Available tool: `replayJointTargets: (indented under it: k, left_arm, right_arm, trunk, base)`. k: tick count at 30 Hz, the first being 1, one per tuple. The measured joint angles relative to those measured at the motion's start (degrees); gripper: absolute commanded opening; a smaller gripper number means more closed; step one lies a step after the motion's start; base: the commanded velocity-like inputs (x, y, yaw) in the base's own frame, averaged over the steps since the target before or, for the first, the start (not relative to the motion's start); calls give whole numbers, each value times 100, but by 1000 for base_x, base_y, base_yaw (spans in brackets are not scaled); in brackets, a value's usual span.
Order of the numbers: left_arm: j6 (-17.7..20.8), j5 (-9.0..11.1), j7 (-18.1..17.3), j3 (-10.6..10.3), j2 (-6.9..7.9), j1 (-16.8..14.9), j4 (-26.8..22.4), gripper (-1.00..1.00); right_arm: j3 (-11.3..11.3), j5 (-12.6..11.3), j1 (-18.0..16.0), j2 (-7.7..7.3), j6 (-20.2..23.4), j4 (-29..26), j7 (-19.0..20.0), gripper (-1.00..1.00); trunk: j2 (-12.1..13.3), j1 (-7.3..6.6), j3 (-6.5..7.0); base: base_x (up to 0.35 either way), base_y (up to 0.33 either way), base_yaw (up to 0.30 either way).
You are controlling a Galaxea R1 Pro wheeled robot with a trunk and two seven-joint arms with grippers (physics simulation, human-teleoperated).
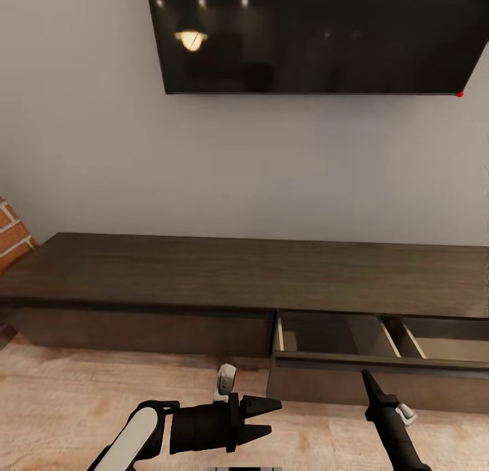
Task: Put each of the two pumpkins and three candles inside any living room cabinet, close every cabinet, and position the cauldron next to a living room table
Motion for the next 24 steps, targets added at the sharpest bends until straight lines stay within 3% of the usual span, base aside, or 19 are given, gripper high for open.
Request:
replayJointTargets:
  k: [24]
  left_arm:
    - [1,8,-7,50,5,9,-2,100]
  right_arm:
    - [16,11,-1,-8,-25,18,28,-100]
  trunk:
    - [0,-1,0]
  base:
    - [-3,0,0]
